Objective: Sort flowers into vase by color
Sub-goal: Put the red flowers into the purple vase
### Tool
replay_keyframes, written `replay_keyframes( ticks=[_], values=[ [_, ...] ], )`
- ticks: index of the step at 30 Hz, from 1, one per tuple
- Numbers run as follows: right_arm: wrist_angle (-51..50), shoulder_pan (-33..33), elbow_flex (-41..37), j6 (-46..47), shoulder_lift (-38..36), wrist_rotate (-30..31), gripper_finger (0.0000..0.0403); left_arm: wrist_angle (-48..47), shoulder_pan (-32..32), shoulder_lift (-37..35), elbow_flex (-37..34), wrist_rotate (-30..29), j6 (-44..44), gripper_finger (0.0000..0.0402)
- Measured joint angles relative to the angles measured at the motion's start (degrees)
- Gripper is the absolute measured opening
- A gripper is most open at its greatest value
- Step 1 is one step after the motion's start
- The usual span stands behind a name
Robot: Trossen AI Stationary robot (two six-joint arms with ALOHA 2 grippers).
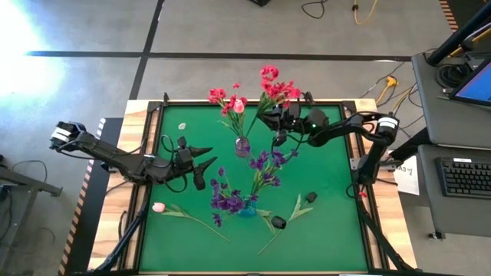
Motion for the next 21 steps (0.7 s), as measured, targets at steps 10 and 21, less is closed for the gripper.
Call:
replay_keyframes(
  ticks=[10,21],
  values=[
    [-1.1,0.6,1.9,-1.1,2.2,0.6,0.0012,-0.1,0.0,0.0,0.0,0.0,-0.2,0.0157],
    [-5.6,0.7,2.8,-2.1,2.4,1.1,0.0012,-0.2,0.0,0.0,0.0,0.0,-0.2,0.0157]
  ],
)
